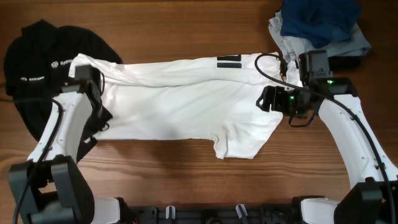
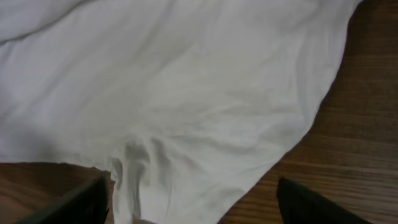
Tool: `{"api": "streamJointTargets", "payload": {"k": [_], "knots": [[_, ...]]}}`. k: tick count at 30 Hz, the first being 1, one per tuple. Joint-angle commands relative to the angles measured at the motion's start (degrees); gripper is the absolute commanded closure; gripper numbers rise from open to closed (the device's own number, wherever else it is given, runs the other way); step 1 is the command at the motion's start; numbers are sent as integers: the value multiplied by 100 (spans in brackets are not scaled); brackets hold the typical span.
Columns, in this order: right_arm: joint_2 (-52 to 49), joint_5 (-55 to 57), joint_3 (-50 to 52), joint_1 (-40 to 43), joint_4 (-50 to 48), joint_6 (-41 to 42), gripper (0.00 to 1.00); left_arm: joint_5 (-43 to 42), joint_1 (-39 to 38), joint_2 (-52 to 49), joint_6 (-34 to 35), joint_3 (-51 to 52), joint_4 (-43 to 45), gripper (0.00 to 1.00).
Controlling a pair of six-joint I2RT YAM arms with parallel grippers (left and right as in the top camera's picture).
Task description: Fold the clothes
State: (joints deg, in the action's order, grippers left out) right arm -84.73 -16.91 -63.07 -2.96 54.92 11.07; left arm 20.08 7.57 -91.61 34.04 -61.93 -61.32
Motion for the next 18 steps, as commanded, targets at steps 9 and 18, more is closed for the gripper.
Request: {"api": "streamJointTargets", "payload": {"k": [9,18], "knots": [[7,-144,988,-350,525,166,13,251,22,20,-101,-179,216,96],[7,-463,1873,-1119,-656,1198,23,229,22,20,-101,-179,389,96]]}}
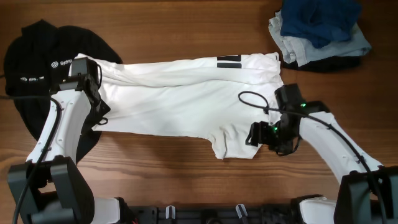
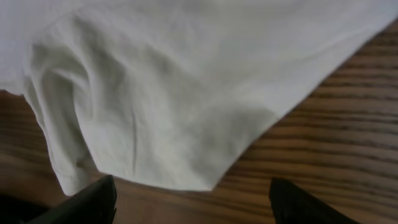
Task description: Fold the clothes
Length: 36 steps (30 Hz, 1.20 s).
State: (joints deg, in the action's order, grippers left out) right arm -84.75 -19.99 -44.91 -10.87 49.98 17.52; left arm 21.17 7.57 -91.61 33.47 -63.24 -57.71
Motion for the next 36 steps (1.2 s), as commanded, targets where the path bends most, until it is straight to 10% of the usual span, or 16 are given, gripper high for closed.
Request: {"api": "streamJointTargets", "payload": {"k": [1,20,23,26,36], "knots": [[9,-4,57,-525,-240,739,23,120,22,20,-44,-48,31,96],[-1189,1550,57,-2212,-820,2317,27,33,22,20,-44,-48,114,96],[-1248,1641,52,-2194,-949,2312,38,33,22,20,-44,-48,107,96],[-1185,1703,-52,-2127,-793,2159,96,33,22,20,-44,-48,81,96],[216,1858,-754,-1438,1191,1456,96,391,22,22,-44,-48,-437,96]]}}
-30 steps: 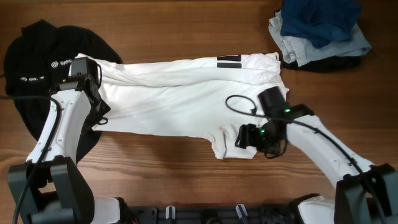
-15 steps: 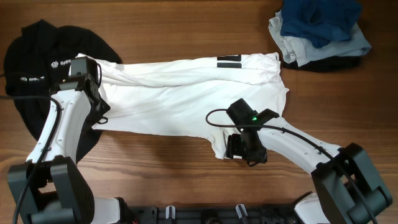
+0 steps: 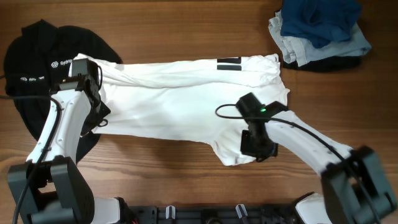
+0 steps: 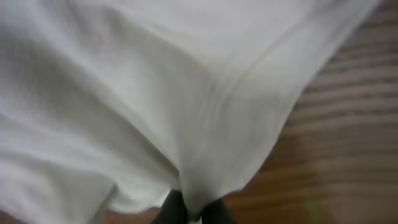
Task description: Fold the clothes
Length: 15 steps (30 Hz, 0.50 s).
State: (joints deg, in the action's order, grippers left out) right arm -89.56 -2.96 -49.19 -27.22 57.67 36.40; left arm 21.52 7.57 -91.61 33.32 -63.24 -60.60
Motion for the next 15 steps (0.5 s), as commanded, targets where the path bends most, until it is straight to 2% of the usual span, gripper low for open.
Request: {"api": "streamJointTargets", "payload": {"k": [1,4,7,15], "knots": [[872,116,-378,269,621,-507,96,352,22,22,-28,-48,-184,96],[1344,-144,-481,531,951,-831,96,450,22,22,-28,-48,-260,96],[1445,-221,-492,695,730,-979,96,496,22,22,-28,-48,-264,96],[1014,-173,-651,1014,-820,-1373,96,393,11,22,-28,-48,251,96]]}}
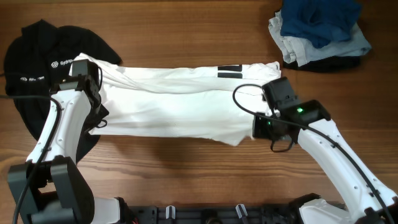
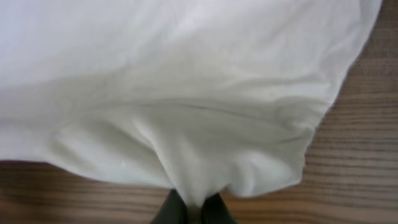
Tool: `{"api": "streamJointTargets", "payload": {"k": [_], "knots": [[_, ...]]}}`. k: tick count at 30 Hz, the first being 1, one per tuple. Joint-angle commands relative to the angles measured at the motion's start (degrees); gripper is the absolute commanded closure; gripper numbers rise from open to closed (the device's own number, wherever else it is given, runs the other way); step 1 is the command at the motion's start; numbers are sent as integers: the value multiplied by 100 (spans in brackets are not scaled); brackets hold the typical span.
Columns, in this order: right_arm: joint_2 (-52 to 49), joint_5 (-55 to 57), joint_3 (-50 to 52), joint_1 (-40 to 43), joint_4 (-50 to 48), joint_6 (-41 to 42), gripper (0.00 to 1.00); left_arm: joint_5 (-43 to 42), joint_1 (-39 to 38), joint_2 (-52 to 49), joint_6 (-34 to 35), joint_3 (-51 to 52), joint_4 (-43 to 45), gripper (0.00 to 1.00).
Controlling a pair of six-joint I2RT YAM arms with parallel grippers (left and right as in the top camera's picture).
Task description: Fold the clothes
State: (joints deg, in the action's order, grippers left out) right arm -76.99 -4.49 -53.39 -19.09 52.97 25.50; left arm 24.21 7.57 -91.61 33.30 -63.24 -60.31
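A white shirt [image 1: 174,102] with black stripes lies stretched left to right across the wooden table [image 1: 186,168]. My right gripper [image 1: 257,127] is at the shirt's lower right and is shut on a fold of it. In the right wrist view the white shirt cloth [image 2: 186,93] bunches down between the two dark fingertips [image 2: 176,211], with the right gripper [image 2: 194,213] at the bottom edge. My left gripper [image 1: 96,114] rests at the shirt's left end. Its fingers are too dark against the cloth to read.
A black garment with white logos [image 1: 37,59] lies at the far left, partly under the shirt's end and my left arm. A pile of blue and grey clothes [image 1: 320,28] sits at the back right corner. Bare wood runs along the front.
My right gripper, still shut on the shirt, has moved from the front edge back and slightly right. The sleeve flap that hung down at the front is now drawn in, so the front edge is straighter.
My right gripper first hovered open over the shirt's right side, then stood open nearer the front beside the hanging sleeve. Later it was shut on the sleeve's hem at the front. Now it has carried that cloth back onto the shirt. The left arm has barely moved.
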Motion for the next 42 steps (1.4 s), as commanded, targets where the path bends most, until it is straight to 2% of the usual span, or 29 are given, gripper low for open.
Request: {"api": "streamJointTargets", "payload": {"k": [1,10,18,27,33,38,40,41,42], "knots": [[-302,-20,-332,286,-439,-306,96,116,4,22,-26,-50,278,96],[-682,-4,-903,1062,-1386,-988,96,70,-70,22,-28,-487,901,96],[-1478,0,-905,1088,-2358,-1193,96,-562,-72,-26,-28,-492,1976,96],[-1845,284,-903,1095,-2837,-1182,95,-859,-70,-579,-31,-492,2964,96],[-1932,409,-903,1093,-3058,-1202,96,-876,-66,-1191,-28,-492,3469,85],[-2234,409,-903,1093,-3421,-1202,96,-879,-66,-1342,-26,-492,3886,81],[-2387,409,-903,1093,-3547,-1202,94,-876,-66,-1342,-28,-492,4011,73],[-2448,409,-903,1093,-3582,-1198,82,-879,-66,-1342,-28,-492,4041,59],[-2487,409,-903,1093,-3598,-1200,63,-879,-66,-1342,-28,-492,4041,36]]}}
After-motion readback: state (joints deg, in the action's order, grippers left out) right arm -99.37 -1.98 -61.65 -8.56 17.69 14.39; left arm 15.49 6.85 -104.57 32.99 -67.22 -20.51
